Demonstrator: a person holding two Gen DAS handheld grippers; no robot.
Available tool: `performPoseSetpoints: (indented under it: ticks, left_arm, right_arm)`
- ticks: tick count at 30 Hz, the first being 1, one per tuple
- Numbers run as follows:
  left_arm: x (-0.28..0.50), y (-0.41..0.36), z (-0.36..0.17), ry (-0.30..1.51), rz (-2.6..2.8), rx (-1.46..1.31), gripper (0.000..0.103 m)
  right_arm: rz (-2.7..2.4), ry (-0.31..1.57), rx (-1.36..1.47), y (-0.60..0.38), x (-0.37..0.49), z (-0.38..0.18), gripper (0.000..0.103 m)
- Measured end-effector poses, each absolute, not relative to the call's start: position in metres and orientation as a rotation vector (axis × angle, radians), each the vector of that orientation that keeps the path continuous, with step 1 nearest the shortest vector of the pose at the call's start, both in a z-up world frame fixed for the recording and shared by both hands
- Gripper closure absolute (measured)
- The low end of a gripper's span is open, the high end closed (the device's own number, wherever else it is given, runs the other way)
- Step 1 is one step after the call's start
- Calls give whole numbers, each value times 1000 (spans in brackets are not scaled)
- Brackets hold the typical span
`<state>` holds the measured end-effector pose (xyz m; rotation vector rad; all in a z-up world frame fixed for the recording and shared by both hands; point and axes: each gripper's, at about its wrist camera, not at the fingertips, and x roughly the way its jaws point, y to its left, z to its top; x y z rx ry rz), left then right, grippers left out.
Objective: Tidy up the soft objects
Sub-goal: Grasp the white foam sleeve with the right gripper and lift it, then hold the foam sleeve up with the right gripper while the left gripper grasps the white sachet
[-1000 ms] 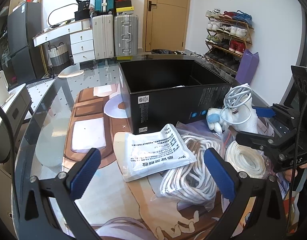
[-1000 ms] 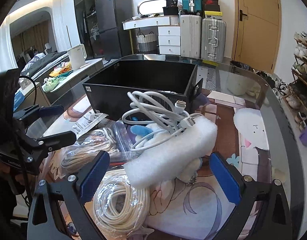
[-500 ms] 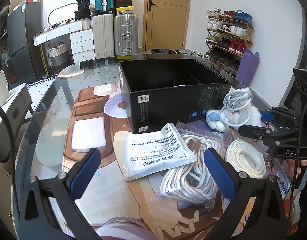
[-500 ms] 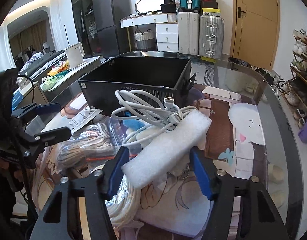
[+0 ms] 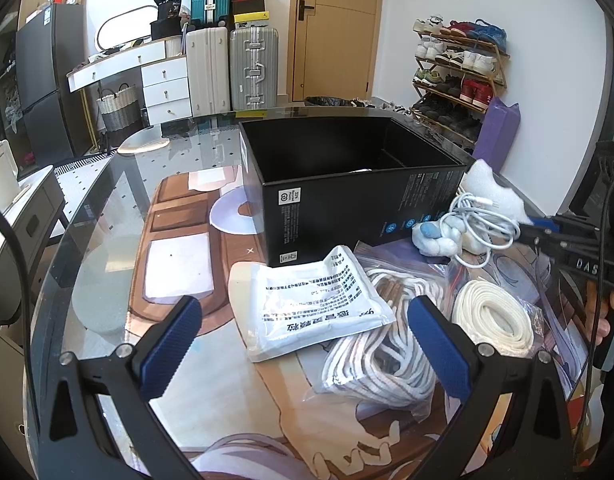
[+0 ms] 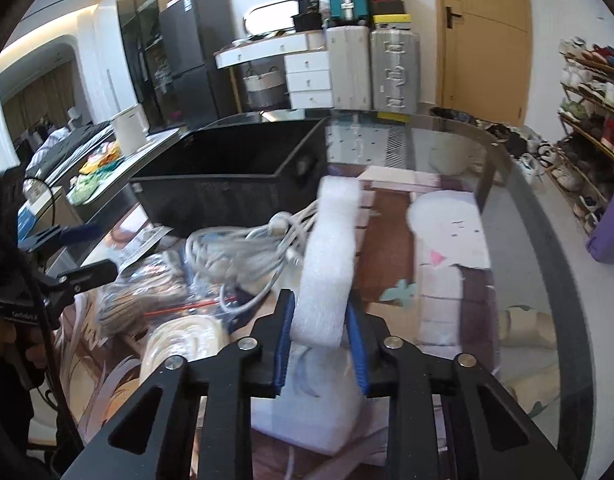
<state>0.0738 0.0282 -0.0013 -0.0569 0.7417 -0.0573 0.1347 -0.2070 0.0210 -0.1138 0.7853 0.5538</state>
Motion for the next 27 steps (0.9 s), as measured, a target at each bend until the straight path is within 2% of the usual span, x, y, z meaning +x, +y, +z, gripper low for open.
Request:
performPoseSetpoints:
  ticks: [27]
  left_arm:
    - [85, 31, -8, 797, -76, -153, 0]
  right_arm:
    - [594, 581, -69, -195, 109, 56, 81]
